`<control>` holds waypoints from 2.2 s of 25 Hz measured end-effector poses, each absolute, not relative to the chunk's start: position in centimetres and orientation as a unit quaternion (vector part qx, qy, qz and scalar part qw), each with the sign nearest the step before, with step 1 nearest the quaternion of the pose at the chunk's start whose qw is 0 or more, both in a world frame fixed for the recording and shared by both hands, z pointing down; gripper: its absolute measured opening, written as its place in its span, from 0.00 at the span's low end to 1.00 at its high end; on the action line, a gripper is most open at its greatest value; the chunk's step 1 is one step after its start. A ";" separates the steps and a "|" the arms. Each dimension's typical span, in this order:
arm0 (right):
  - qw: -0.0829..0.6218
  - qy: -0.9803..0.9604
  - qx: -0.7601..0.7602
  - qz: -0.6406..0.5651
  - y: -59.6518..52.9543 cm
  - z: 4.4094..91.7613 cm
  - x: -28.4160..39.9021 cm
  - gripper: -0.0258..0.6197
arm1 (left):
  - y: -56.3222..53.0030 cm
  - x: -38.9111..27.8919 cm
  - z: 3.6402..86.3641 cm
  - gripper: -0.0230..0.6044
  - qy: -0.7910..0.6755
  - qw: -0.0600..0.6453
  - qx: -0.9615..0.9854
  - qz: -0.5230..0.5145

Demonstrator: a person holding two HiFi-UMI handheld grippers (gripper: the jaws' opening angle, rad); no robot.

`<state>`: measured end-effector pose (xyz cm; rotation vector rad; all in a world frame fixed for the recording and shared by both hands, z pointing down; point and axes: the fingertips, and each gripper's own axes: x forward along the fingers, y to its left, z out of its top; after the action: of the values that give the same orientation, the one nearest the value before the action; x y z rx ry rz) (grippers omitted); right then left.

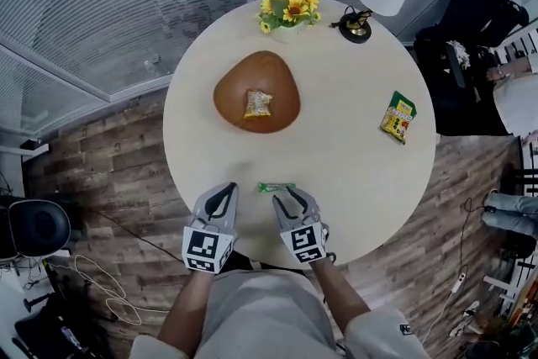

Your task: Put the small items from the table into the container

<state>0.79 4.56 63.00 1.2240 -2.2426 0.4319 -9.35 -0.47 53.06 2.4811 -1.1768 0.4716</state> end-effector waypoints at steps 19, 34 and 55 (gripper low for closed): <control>0.390 -0.802 0.421 0.164 5.1 69.1 2.0 0.09 | 0.3 -12.3 53.0 0.03 -0.446 0.190 0.859 0.167; 0.261 -0.834 0.473 0.112 -3.4 58.1 -0.1 0.07 | 0.0 -12.5 52.4 0.03 -0.448 0.189 0.860 0.152; 0.290 -0.773 0.544 0.152 -17.0 58.8 -0.3 0.12 | -6.3 -15.4 52.4 0.03 -0.402 0.196 0.880 0.160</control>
<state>-0.30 -16.99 58.81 1.4503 -2.0618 0.4060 -15.39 -6.26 52.45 2.4643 -1.1258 0.4483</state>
